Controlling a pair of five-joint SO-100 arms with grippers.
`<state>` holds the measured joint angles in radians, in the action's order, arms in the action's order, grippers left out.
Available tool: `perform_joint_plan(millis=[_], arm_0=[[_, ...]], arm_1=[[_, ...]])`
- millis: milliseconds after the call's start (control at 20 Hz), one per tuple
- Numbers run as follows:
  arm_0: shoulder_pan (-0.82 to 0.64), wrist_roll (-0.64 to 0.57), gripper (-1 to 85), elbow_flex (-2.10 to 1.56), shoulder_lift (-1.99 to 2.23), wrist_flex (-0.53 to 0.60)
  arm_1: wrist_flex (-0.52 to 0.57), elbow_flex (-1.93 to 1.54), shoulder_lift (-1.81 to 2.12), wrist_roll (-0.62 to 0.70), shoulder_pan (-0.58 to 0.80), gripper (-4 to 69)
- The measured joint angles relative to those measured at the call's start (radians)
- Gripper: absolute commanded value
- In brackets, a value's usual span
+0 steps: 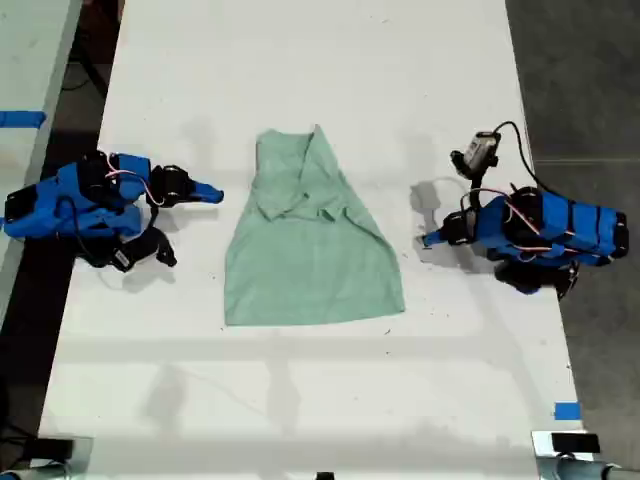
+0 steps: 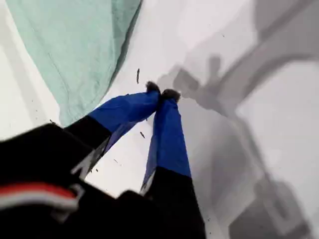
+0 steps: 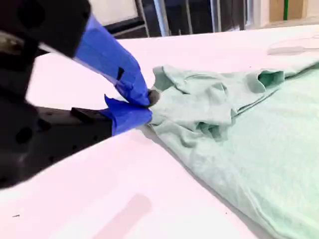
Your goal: Fold t shirt
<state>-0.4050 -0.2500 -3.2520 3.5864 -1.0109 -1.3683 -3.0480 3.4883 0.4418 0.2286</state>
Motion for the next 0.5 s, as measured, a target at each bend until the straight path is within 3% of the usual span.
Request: perform_joint_plan(millis=[100,250,400,500], arm_0=[[0.000,0.000,-0.3,0.000,0.000,0.000],[0.000,0.000,-0.3,0.000,0.000,0.000],[0.000,0.000,-0.3,0.000,0.000,0.000],[0.000,0.000,-0.3,0.000,0.000,0.000]], arm_1=[[-0.043,0.014,-0.043,-0.046,-0.034,21.7],[-0.127,0.495,-0.592,-0.311,-0.118,22.8],[-0.160,1.014,-1.221,-0.353,-0.195,23.1],[-0.146,1.178,-1.485,-0.368,-0.225,22.5]])
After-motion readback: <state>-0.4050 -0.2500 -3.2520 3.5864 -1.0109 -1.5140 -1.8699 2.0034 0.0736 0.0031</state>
